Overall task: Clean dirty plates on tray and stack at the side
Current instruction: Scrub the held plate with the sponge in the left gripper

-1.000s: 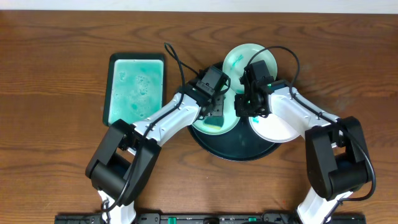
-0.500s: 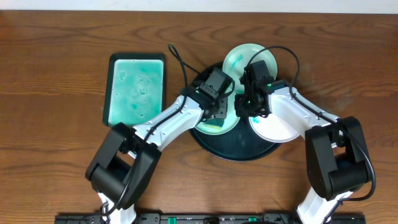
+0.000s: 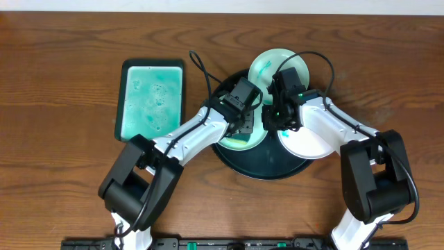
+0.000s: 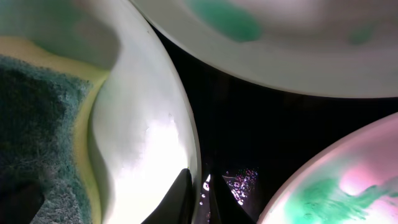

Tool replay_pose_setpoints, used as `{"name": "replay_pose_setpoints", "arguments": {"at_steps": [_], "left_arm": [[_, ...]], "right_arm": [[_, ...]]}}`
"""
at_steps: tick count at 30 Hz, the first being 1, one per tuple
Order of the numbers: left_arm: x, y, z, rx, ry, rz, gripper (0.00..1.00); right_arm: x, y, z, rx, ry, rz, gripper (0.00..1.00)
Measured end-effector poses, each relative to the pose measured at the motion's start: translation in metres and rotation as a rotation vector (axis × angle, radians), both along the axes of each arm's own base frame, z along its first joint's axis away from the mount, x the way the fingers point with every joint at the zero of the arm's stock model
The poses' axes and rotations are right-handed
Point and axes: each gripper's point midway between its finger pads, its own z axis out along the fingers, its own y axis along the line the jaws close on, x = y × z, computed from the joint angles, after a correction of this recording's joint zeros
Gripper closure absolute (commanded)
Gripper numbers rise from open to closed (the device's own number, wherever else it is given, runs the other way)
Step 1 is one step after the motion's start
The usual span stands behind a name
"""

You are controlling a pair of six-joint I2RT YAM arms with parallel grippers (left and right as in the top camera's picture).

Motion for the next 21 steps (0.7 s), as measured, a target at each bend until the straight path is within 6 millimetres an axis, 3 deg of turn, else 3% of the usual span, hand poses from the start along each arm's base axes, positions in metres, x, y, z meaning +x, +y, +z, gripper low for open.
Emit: {"name": "replay_pose_setpoints", "arguments": {"at_steps": [2, 5, 13, 16, 21], "left_arm": [[0.000, 0.000, -0.003, 0.003, 0.006, 0.005, 0.86], [0.000, 0.000, -0.005, 0.005, 0.006, 0.000, 0.92], [0.001, 0.004, -0.005, 0.025, -0.003, 0.009, 0.93], [0.006, 0.020, -0.006, 0.113, -0.041, 0.042, 0.93], [0.029, 0.066, 0.000, 0.311, -0.155, 0.140, 0.93]], "right_arm": [[0.000, 0.000, 0.000, 0.000, 0.000, 0.000, 0.91], [0.000, 0.000, 0.000, 0.000, 0.000, 0.000, 0.92], [0.000, 0.000, 0.000, 0.000, 0.000, 0.000, 0.91], [0.000, 0.000, 0.000, 0.000, 0.000, 0.000, 0.91], [0.000, 0.001, 0.000, 0.005, 0.001, 0.001, 0.91]]}}
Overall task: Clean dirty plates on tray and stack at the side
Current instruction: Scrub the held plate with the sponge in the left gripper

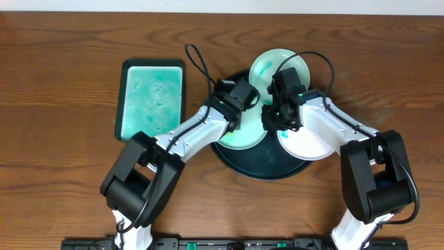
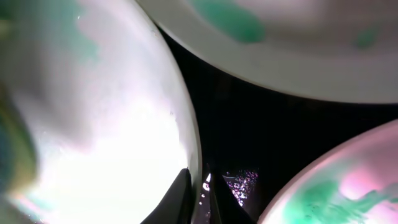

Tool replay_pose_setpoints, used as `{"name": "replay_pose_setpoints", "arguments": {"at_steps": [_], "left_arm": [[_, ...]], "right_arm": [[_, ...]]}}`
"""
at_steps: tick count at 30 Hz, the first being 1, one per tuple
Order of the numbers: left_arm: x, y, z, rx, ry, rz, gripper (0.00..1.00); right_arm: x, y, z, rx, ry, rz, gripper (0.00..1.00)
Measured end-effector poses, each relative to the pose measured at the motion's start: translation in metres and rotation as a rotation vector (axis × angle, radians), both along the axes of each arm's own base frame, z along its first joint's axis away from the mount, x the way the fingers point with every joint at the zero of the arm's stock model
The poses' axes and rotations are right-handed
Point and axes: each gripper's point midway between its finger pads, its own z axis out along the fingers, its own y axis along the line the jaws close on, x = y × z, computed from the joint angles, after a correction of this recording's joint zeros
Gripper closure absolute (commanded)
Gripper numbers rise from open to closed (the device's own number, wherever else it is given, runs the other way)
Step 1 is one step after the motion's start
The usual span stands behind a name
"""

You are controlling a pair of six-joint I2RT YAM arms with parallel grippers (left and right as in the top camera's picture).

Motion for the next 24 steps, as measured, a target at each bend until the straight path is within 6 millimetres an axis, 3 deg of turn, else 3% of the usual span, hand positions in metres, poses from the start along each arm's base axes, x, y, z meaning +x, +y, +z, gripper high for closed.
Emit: {"name": "replay_pose_setpoints", "arguments": {"at_steps": [4, 7, 9, 17, 21, 24], "left_arm": [[0.013, 0.017, 0.006, 0.041, -0.036, 0.027, 0.93], [0.016, 0.014, 0.006, 0.012, -0.027, 0.012, 0.93], [0.016, 0.005, 0.005, -0.045, -0.009, -0.007, 0.93], [0.006, -0.066, 0.011, -0.433, 0.100, -0.150, 0.93], [-0.001, -0.077, 0.011, -0.450, 0.112, -0.170, 0.93], [0.001, -0.073, 0.007, -0.428, 0.107, -0.157, 0.93]], "right_arm": [[0.000, 0.004, 0.001, 0.020, 0.001, 0.006, 0.92], [0.000, 0.005, 0.001, 0.026, 0.002, 0.007, 0.91], [0.000, 0.005, 0.001, 0.027, 0.003, 0.008, 0.92], [-0.001, 0.001, 0.000, 0.007, 0.005, 0.003, 0.91], [-0.001, 0.001, 0.000, 0.006, 0.006, 0.002, 0.92], [-0.002, 0.001, 0.000, 0.005, 0.007, 0.002, 0.92]]}}
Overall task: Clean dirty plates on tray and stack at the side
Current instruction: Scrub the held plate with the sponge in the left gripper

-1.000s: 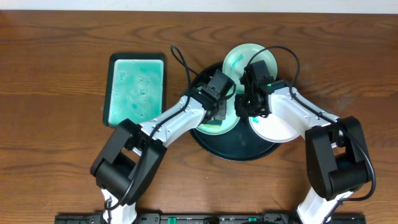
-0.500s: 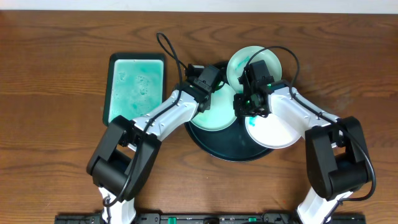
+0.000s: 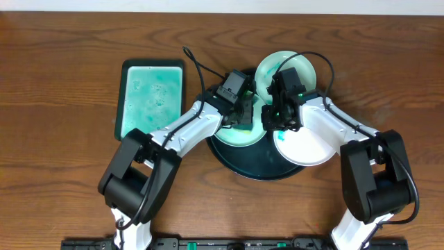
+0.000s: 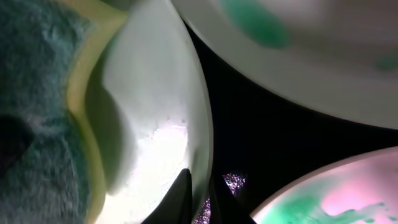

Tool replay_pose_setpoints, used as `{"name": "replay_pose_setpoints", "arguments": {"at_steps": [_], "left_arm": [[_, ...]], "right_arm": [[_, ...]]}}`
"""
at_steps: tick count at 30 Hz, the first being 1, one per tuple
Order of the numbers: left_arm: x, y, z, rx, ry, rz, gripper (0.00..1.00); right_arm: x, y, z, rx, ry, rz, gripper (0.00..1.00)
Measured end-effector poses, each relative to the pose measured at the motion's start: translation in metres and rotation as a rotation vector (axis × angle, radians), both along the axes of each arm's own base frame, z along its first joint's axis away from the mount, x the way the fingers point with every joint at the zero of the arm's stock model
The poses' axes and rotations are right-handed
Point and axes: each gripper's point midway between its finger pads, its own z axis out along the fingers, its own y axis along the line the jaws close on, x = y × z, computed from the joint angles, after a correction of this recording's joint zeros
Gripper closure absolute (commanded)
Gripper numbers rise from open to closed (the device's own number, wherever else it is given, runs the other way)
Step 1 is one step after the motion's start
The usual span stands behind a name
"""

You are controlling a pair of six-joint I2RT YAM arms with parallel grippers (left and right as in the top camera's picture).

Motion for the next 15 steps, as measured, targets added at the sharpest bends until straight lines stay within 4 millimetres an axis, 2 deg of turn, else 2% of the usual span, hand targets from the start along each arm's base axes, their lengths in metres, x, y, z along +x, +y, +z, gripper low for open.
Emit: {"name": "replay_pose_setpoints", "arguments": {"at_steps": [6, 9, 12, 15], "left_arm": [[0.008, 0.025, -0.014, 0.141, -0.035, 0.063, 0.93], [0.015, 0.047, -0.013, 0.272, -0.095, 0.097, 0.93], [0.022, 0.067, -0.010, 0.396, -0.152, 0.109, 0.93], [0.027, 0.079, -0.006, 0.469, -0.189, 0.115, 0.93]], "right_arm": [[0.000, 0.001, 0.000, 0.003, -0.001, 0.000, 0.94], [0.000, 0.001, 0.000, 0.004, 0.002, -0.002, 0.99], [0.000, 0.001, 0.001, 0.006, 0.005, -0.011, 0.99], [0.001, 0.001, 0.001, 0.010, 0.004, -0.013, 0.99]]}}
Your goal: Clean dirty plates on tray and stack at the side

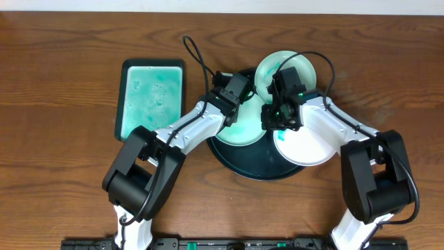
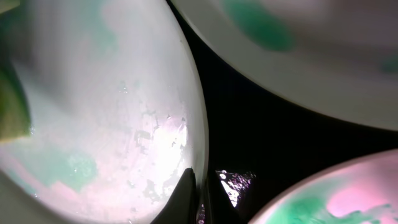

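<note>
A white plate (image 1: 241,133) smeared with green soap lies on the left of the round black tray (image 1: 258,167). My right gripper (image 1: 270,118) is shut on that plate's right rim. In the right wrist view its fingers (image 2: 185,193) pinch the rim of the wet plate (image 2: 112,118). My left gripper (image 1: 232,110) is over the plate's far left part, shut on a yellow-green sponge (image 2: 11,106), of which only an edge shows. Two more soiled plates lie on the tray, one at the back (image 1: 288,66) and one at the right (image 1: 309,146).
A rectangular black tray of green soapy water (image 1: 152,97) sits on the wooden table to the left of the round tray. Both arms cross over the round tray's middle. Cables loop above the back plate.
The sponge, which covered the left part of the plate in the right wrist view, now shows only at the left edge. The left gripper has shifted slightly left. The right gripper still pinches the rim.
The right gripper has stayed shut on the plate's rim at every moment. The sponge lay on the plate's left side, then was almost out of the wrist view, then lay over the plate again, and now sits at its far edge. Green smears remain on the wet plate.
</note>
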Tool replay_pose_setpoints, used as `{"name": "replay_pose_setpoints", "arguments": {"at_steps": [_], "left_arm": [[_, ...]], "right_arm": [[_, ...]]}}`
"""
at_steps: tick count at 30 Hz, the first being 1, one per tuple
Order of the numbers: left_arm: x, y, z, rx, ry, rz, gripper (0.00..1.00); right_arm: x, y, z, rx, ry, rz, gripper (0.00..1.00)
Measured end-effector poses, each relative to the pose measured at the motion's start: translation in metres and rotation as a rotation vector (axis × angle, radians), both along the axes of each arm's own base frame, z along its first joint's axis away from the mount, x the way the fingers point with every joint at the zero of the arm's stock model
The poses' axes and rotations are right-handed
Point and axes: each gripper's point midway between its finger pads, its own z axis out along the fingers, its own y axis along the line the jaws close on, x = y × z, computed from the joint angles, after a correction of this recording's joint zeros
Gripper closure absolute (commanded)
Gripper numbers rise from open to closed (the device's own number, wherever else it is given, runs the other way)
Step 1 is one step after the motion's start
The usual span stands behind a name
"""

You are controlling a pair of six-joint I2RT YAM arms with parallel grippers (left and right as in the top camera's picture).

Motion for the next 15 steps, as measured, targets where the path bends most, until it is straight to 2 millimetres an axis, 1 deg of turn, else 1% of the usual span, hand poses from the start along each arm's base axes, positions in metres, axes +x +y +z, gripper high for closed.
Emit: {"name": "replay_pose_setpoints", "arguments": {"at_steps": [4, 6, 8, 9, 11, 12, 13, 15], "left_arm": [[0.004, 0.004, 0.013, 0.018, -0.036, -0.001, 0.93], [0.008, 0.006, 0.029, -0.002, -0.066, 0.000, 0.93], [0.013, 0.009, 0.052, -0.055, -0.099, 0.010, 0.93], [0.014, 0.011, 0.061, -0.074, -0.112, 0.016, 0.93], [0.021, 0.025, 0.095, -0.150, -0.169, 0.050, 0.93], [0.024, 0.033, 0.108, -0.175, -0.191, 0.069, 0.93], [0.027, 0.045, 0.120, -0.198, -0.215, 0.098, 0.93], [0.032, 0.069, 0.132, -0.214, -0.235, 0.149, 0.93]], "right_arm": [[0.002, 0.002, 0.001, 0.008, -0.007, 0.001, 0.99], [0.000, 0.001, 0.001, 0.002, -0.002, 0.002, 0.99], [0.000, -0.001, 0.000, -0.005, -0.002, 0.012, 0.99], [0.000, -0.001, 0.001, -0.007, -0.005, 0.021, 0.99], [0.000, 0.001, 0.005, -0.013, -0.023, 0.045, 0.99], [0.001, 0.002, 0.008, -0.017, -0.039, 0.057, 0.99], [0.003, 0.003, 0.013, -0.026, -0.065, 0.073, 0.99], [0.006, 0.006, 0.026, -0.049, -0.117, 0.097, 0.99]]}}
